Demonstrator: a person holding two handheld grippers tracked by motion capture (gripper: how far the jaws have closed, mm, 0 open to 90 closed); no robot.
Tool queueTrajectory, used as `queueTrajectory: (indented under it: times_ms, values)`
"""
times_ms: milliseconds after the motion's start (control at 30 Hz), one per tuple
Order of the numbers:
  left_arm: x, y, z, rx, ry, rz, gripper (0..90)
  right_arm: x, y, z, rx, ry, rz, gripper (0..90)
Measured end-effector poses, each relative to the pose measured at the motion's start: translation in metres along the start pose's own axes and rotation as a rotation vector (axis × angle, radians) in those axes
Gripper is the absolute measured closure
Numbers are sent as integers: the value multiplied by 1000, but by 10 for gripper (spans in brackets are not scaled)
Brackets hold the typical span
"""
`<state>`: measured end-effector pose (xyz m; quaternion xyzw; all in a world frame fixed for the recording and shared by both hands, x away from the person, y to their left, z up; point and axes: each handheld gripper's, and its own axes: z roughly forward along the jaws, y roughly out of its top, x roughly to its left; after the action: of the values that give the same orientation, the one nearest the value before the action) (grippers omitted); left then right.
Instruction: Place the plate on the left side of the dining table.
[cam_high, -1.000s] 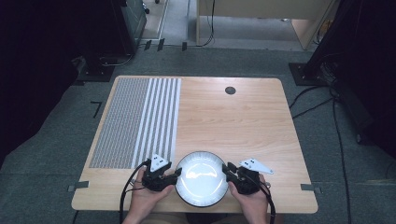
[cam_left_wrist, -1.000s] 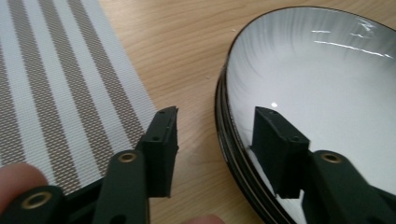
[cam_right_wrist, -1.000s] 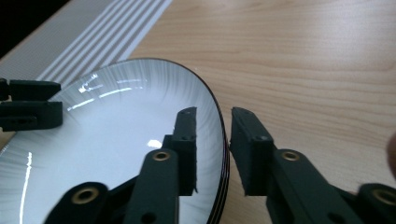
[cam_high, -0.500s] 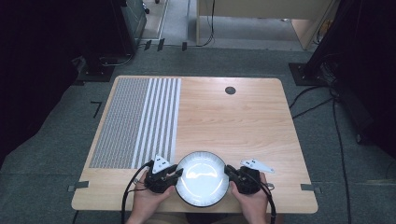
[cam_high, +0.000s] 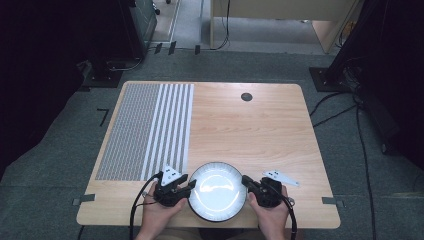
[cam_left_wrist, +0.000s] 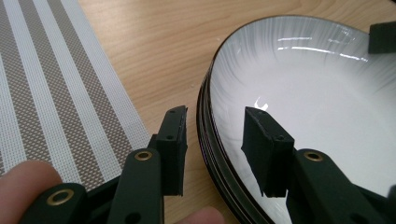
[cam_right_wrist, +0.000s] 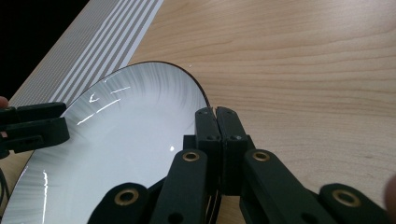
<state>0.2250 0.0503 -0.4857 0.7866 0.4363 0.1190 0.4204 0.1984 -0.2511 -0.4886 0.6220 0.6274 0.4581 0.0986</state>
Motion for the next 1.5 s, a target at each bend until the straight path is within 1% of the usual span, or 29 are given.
queueTrajectory:
  times_ms: [33,100,167,267,367,433,500,533,667,700,733,767,833,900,933,967,1000,1033,1067,1100,1133,1167,1267,1300,1367,1433,1500]
  values:
    - [1,1,-2,-19,-10,-3,597,0,0,0,-4,-1,-6,894]
    - [1,2,-5,-41,-23,-8,589,0,1,-2,-6,-5,-8,894]
    - [-1,3,-8,-59,-35,-5,581,0,3,-4,-11,-7,-18,894]
    - [-5,4,-9,-62,-53,1,567,0,6,-8,-18,-17,-39,894]
    - [-9,4,-7,-44,-71,7,552,-1,8,-12,-26,-25,-48,894]
    - [-10,3,-6,-36,-73,9,548,-2,9,-14,-29,-27,-47,894]
    - [-13,2,-2,-17,-76,18,551,-3,11,-17,-36,-32,-56,893]
    - [-15,1,0,0,-81,22,551,-3,11,-17,-35,-32,-58,894]
    - [-18,-1,5,29,-86,16,546,-3,11,-17,-33,-29,-71,892]
    - [-18,-1,5,29,-86,16,545,-3,11,-17,-33,-29,-71,892]
    - [-19,-2,8,47,-87,6,551,-3,10,-16,-31,-25,-74,889]
    - [-19,-2,8,47,-87,6,549,-3,10,-16,-31,-25,-74,889]
    - [-21,-2,10,56,-74,13,548,-4,10,-17,-22,-18,-66,884]
    - [-21,-1,11,62,-77,8,550,-4,10,-17,-18,-16,-60,878]
    - [-21,-2,12,65,-81,2,549,-5,10,-18,-4,-8,-48,825]
    - [-21,-2,12,65,-81,2,549,-5,10,-18,-4,-8,-48,825]
    - [-22,-2,12,68,-81,-3,549,-6,10,-19,16,-6,-34,792]
    - [-22,-2,12,68,-81,-3,549,-6,10,-19,16,-6,-34,792]
    - [-21,-2,12,68,-83,-8,549,-6,10,-19,30,-2,-32,768]
    - [-21,-2,12,68,-84,-10,549,-6,9,-20,36,14,-21,727]
    - [-21,-2,12,68,-84,-11,549,-7,7,-21,49,27,8,714]
    - [-21,-2,13,69,-87,-12,547,-6,5,-21,55,23,14,716]
    - [-20,-1,13,77,-98,-18,538,-5,-2,-19,80,-5,5,721]
    - [-20,-1,13,77,-98,-18,535,-5,-3,-18,88,-10,9,718]
    - [-19,-1,14,82,-113,-27,534,-5,-5,-17,95,-12,14,716]
    - [-18,1,14,89,-119,-39,534,-3,-7,-16,105,2,41,715]
    - [-19,2,17,106,-121,-41,519,-4,-12,-15,100,32,87,728]
